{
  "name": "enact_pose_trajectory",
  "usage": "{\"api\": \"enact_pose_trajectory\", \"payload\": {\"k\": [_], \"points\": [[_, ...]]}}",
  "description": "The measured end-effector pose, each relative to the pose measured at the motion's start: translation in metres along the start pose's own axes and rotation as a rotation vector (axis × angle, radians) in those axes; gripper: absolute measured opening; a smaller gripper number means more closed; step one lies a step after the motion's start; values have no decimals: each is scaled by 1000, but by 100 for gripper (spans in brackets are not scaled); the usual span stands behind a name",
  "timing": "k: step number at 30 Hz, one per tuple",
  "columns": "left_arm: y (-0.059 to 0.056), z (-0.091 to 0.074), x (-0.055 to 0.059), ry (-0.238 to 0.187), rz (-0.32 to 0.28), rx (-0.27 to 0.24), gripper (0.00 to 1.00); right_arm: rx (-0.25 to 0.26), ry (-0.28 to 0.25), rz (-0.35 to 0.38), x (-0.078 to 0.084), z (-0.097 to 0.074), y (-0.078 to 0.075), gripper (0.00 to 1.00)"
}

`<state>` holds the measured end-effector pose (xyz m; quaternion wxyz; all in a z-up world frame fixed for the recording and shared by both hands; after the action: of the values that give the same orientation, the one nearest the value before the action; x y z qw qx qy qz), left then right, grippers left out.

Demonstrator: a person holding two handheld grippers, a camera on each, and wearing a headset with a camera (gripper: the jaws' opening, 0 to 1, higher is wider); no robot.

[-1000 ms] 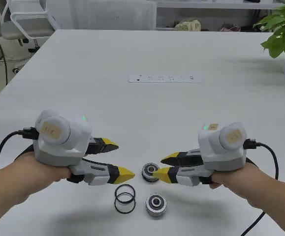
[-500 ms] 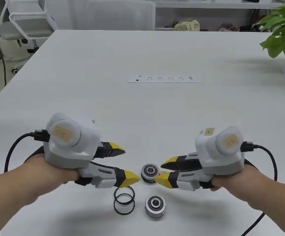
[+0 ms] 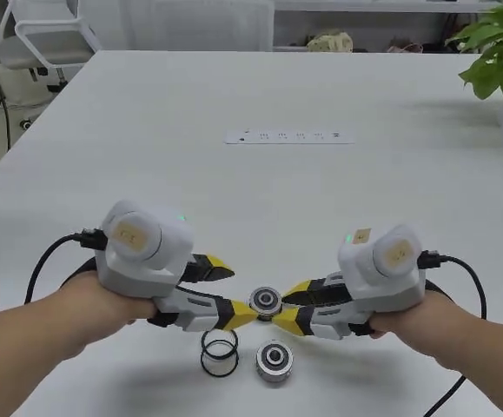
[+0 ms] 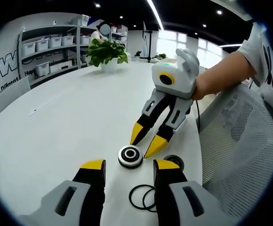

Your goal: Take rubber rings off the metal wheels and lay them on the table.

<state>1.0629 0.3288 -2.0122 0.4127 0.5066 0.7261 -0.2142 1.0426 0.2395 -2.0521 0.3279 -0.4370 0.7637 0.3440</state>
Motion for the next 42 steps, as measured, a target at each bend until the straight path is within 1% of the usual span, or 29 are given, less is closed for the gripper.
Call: {"api": "enact_pose_trajectory", "payload": {"k": [7,11,20,38,42], "points": [[-3,6,-1,2,2,10,34,4,-4,8,0,0,-1,17],[-4,10,1,14,8,16,32,5,-4,7,0,-1,-2,16],[-7,15,2,21,12,26,29,5,2,10,2,0,-2,14],[-12,24,-1,27,26,47,21,2,1,4,3,0,-2,13],[-13,26,1,38,30,48,20,2,1,4,2,0,-1,13]]}}
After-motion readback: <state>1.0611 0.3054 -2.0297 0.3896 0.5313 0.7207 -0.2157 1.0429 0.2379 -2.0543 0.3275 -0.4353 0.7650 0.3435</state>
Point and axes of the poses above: the centre of the closed fingertips' face, and the gripper's own axes: z roughly forward along the fingers, y roughly to its left, x roughly out of its underside, the point moved 4 cm from there along -z, roughly backward along the fingers, and after that the axes turned 14 degrees about -x, right-handed, at the moved point
